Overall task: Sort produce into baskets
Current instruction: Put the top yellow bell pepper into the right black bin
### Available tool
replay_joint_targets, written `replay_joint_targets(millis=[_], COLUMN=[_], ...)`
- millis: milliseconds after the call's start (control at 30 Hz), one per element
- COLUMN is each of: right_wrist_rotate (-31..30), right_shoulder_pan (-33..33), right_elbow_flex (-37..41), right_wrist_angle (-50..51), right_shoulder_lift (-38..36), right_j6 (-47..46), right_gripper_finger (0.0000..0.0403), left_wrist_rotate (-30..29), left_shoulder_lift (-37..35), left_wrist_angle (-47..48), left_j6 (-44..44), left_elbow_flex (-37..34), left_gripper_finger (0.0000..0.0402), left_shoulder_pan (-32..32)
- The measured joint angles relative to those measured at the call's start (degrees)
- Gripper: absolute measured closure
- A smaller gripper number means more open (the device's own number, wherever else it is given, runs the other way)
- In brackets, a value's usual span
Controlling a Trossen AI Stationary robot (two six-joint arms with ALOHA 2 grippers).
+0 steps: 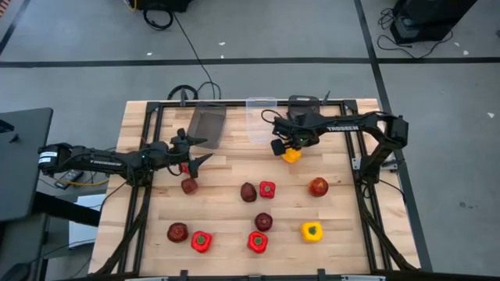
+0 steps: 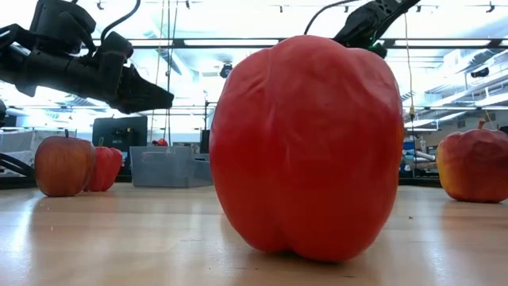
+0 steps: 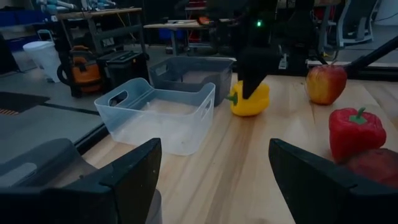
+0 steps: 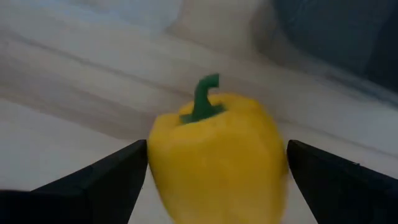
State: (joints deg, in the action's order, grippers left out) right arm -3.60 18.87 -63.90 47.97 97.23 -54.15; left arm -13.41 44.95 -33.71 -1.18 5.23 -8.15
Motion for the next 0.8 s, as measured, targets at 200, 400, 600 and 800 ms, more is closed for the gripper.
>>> replay_joint_targets(millis=[200,400,600,800], right_wrist_rotate=[3.0,4.4,7.6,1.0], right_shoulder_pan=[0.0,-0.1,-0.3,-0.4], right_elbow_flex=[0.0,0.0,-1.5,-11.1], right_wrist_angle=[0.0,2.2,1.0,0.9], right_shoulder_lift=[2.2,1.7,0.5,-2.3], right_j6=[2.4,3.2,5.2,11.5], right_gripper_finger=[0.0017,0.0088,0.0089,0.0089], left_wrist_rotate=[0.0,0.0,0.0,-0.3], left_shoulder_lift=[0.0,0.0,0.0,0.0], left_wrist_angle=[-0.2,2.0,4.8,5.2], left_j6=[0.0,1.2,4.4,4.8], left_elbow_flex=[0.0,0.0,0.0,0.0], left_gripper_finger=[0.0099,0.0099,0.0099,0.0099], left_shoulder_pan=[0.0,0.0,0.0,0.0])
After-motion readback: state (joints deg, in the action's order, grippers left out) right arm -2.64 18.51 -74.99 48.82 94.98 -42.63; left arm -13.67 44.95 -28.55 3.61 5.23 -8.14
